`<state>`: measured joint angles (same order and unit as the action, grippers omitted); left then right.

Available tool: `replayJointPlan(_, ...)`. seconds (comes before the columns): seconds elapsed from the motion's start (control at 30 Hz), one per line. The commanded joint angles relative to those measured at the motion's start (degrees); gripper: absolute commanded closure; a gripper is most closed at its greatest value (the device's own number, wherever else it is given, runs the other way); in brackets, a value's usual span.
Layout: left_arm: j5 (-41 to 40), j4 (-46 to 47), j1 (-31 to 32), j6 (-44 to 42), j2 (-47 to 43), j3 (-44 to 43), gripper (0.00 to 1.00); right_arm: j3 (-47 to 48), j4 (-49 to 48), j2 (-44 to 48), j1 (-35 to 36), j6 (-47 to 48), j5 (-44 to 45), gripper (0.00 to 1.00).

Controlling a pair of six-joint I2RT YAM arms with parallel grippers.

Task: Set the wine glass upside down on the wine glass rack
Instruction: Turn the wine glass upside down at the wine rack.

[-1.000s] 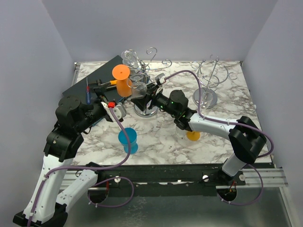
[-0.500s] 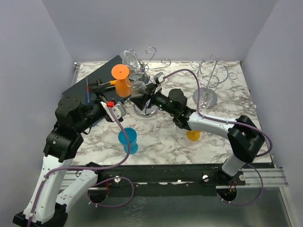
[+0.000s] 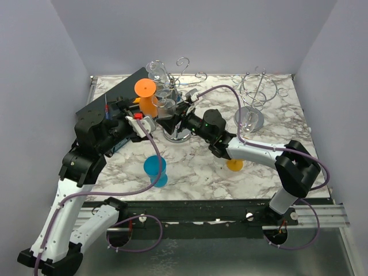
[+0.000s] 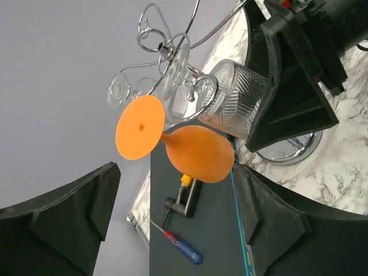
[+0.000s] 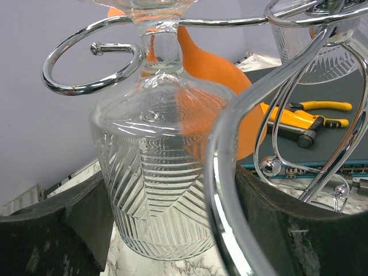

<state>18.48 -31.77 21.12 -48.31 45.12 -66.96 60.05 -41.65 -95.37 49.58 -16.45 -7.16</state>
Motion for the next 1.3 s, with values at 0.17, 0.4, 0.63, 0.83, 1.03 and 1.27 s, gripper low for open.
replayJointPlan(0.17, -5.03, 9.28, 0.15, 2.86, 5.95, -1.07, 0.16, 1.31, -6.69, -0.05, 1.48, 0.94, 2.65, 0.55)
replayJointPlan(0.4, -8.13, 13.91, 0.11, 3.45, 9.78, -2.3, 0.2, 1.07, -7.68, 0.06, 1.48, 1.5, 3.45, 0.55)
replayJointPlan(0.63, -8.04, 14.01, 0.06, 4.28, 11.3, -3.01, 0.24, 1.5, -8.0, -0.57, 1.48, 1.22, 4.81, 0.55)
replayJointPlan(0.83, -7.0, 13.86, 0.14, 4.3, 11.85, -2.57, 0.24, 1.21, -7.62, -0.56, 1.91, 1.19, 9.62, 0.56)
replayJointPlan(1.03, -5.97, 13.72, 0.06, 3.67, 11.48, -1.71, 0.24, 1.97, -7.83, -1.93, 2.1, 1.85, 8.21, 0.56)
replayJointPlan(1.27, -4.86, 13.4, 0.12, 3.23, 11.39, -1.95, 0.24, 2.23, -7.22, -1.99, 2.1, 1.69, 5.36, 0.55)
